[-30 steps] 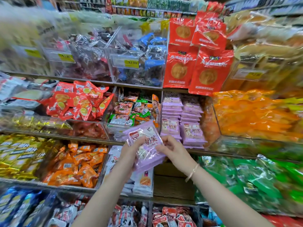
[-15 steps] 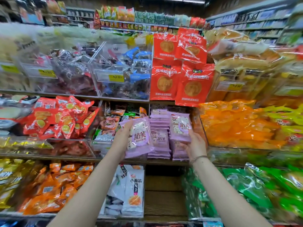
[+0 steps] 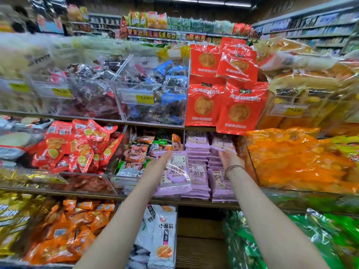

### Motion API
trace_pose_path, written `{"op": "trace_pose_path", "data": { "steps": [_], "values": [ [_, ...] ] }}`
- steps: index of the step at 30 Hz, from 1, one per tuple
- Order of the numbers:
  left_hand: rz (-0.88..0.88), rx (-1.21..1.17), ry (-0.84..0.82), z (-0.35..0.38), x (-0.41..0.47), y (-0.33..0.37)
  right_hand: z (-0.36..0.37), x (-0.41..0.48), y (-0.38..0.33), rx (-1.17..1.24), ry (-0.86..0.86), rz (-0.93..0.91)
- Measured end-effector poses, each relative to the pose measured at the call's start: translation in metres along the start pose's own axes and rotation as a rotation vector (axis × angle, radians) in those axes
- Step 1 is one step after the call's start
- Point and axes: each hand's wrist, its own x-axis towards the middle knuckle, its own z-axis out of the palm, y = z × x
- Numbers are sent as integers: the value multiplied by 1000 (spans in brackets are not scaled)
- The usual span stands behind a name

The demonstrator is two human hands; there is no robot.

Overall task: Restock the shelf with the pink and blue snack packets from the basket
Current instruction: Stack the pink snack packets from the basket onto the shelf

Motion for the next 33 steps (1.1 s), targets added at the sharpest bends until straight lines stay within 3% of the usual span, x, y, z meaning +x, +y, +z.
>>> {"op": "trace_pose_path", "data": {
  "steps": [4,9,12,15,19,21,24,27,30,33],
  "values": [
    [-38,-1,2,1,-2,2,-4,10,-5,-69,-7,15],
    [-43,-10,-9,1,-5,3,13,14,-4,-66,182,44],
    [-46,-25,-16,1,-6,4,9,4,3,-227,134,57],
    [-60,-49,-17,1,-5,5,5,-21,11,-463,-52,11],
    [-77,-99,10,4,-5,5,3,-76,30,-718,-551,-65],
    [-60,-104,3,7,-8,10,1,-99,36,-843,-701,-160],
    [-15,-264,-81,12,-12,26,2,-114,28,-709,-682,-249],
    [34,-365,-74,8,-4,35,4,-112,22,-509,-563,-159],
    [19,-190,71,5,5,25,3,-106,23,-361,-470,-69],
    [214,-106,180,8,2,10,1,-99,27,-295,-400,-7]
  ]
}}
